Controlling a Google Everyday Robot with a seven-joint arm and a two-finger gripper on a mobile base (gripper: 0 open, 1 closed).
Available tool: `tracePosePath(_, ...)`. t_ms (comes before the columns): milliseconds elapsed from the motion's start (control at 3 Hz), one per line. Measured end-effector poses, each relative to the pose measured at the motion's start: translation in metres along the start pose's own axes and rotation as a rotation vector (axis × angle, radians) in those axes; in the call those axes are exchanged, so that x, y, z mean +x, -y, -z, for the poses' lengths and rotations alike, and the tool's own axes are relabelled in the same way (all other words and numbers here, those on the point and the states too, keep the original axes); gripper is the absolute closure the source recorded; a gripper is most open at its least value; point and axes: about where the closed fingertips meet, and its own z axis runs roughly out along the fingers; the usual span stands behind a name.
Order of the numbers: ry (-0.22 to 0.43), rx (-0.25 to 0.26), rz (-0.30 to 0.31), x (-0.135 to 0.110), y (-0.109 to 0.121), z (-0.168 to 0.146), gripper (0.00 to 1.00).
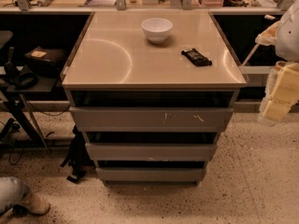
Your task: Open top drawer
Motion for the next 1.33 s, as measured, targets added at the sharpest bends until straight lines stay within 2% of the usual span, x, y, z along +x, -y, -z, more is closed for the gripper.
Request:
tracePosePath(333,0.000,0.000,0.000,0.000,0.000,0.000,0.00)
tracePosePath(667,0.072,-0.067,0.038,-0.011,-0.011,-0.031,0.00)
tracePosePath(1000,0.240,-0.187,0.060,-0.051,-0.048,-0.094,0.00)
tracePosePath(1333,0.384,-0.358,0.065,-0.116,-0.105,-0.187,0.00)
